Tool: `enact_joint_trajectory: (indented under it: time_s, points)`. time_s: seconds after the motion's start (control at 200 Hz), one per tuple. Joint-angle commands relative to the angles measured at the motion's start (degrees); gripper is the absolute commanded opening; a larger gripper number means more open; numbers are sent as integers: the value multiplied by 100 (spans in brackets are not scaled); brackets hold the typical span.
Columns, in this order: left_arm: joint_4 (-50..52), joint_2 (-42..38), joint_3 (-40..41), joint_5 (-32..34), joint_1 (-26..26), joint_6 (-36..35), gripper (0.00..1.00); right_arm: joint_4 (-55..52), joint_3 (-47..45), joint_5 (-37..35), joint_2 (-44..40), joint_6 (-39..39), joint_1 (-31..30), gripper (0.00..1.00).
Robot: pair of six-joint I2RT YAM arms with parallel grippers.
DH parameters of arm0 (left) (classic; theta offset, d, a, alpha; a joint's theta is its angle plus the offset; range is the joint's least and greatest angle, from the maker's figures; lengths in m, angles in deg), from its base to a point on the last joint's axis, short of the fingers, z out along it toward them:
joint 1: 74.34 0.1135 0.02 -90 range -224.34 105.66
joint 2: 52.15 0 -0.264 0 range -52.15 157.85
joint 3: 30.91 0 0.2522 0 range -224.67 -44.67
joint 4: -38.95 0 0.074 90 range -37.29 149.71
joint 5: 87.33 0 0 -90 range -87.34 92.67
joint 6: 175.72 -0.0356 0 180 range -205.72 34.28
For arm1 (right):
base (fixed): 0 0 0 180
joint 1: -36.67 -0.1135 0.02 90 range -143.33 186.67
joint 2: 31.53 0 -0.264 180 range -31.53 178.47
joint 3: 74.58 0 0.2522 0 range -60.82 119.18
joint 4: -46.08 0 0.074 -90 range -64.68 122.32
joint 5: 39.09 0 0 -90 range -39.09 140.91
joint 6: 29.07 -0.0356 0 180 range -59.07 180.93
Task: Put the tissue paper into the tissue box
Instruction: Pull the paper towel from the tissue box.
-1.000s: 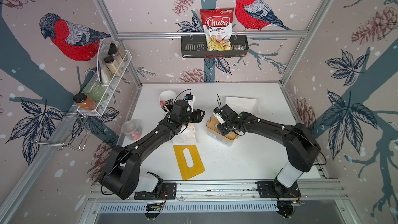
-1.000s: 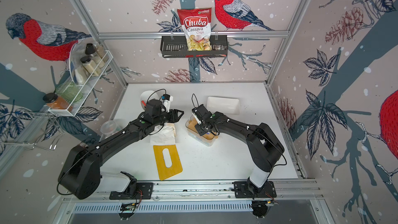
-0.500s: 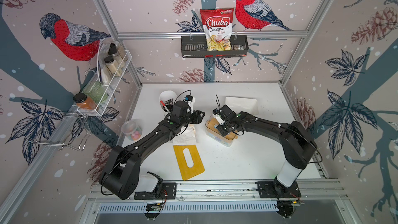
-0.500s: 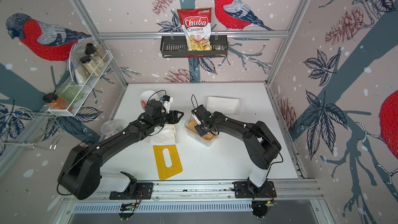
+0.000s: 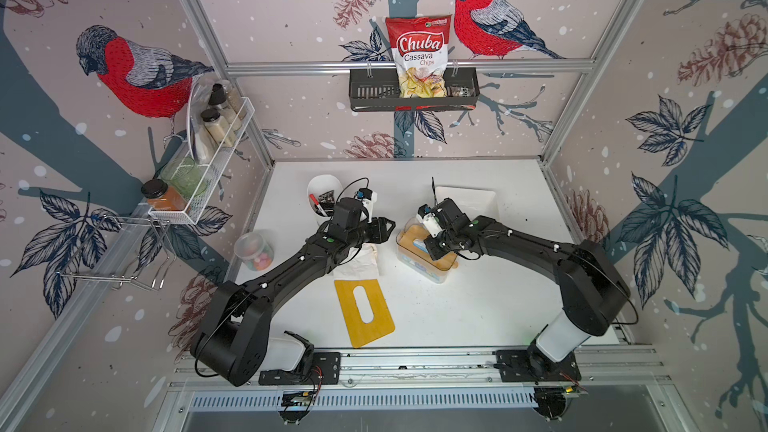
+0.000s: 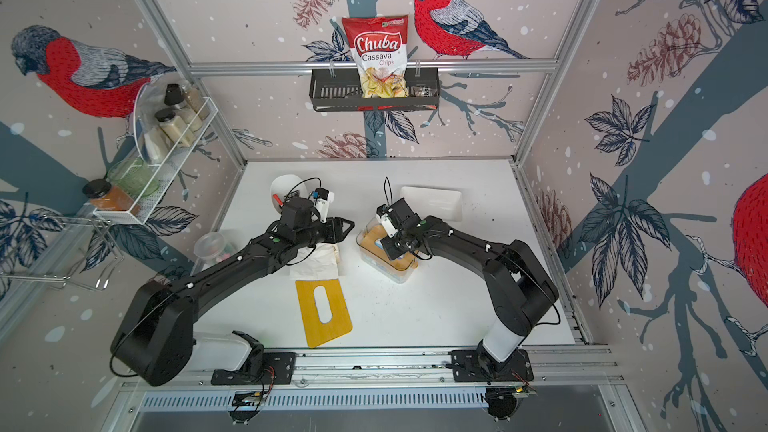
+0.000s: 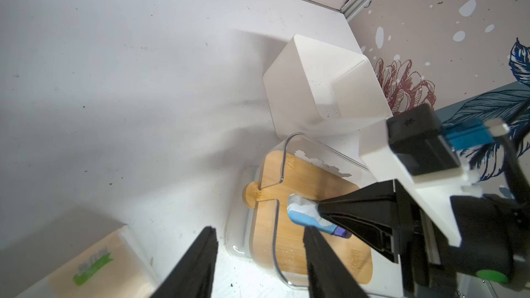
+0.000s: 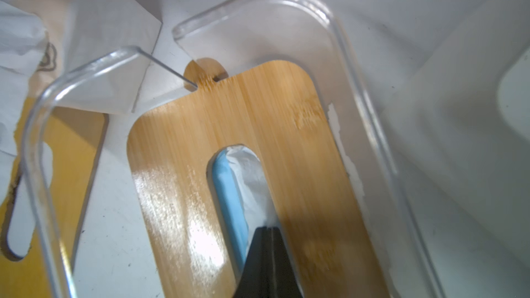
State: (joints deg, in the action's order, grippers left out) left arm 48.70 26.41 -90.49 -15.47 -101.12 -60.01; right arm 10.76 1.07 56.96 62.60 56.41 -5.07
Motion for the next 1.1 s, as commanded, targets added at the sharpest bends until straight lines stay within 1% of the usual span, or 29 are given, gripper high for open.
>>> enact_joint_trajectory:
  time_s: [0.0, 0.2, 0.315, 0.525, 0.6, 0.69, 0.745, 0.845, 0.95, 1.02, 1.09]
  points:
    - [-251, 27, 77, -237, 15, 89, 53, 330, -70, 576, -127, -145, 110, 0]
    - [-313, 79, 172, -296, -24, 150, 52, 448, -168, 995, -297, -204, 237, 0]
    - [-309, 105, 161, -331, -53, 148, 52, 387, -192, 1073, -366, -156, 234, 0]
    - [-275, 144, 126, -333, -133, 136, 52, 138, -164, 611, -335, -51, 232, 0]
    - [-263, 159, 119, -335, -143, 140, 52, 94, -121, 573, -308, -32, 235, 6]
    - [-275, 142, 126, -347, -160, 153, 52, -8, -2, 496, -249, 1, 228, 18]
    - [-284, 133, 118, -346, -165, 152, 52, -59, 41, 427, -213, 29, 222, 27]
    - [-244, 115, 74, -341, -169, 128, 52, -107, 51, 385, -101, 38, 208, 38]
    - [-225, 98, 81, -298, -169, 109, 53, -120, 59, 286, 62, 47, 107, 41]
    - [-215, 89, 95, -299, -165, 123, 53, -116, 77, 245, 160, 48, 41, 41]
    - [-221, 70, 117, -304, -178, 136, 53, -102, 99, 262, 223, 31, 3, 38]
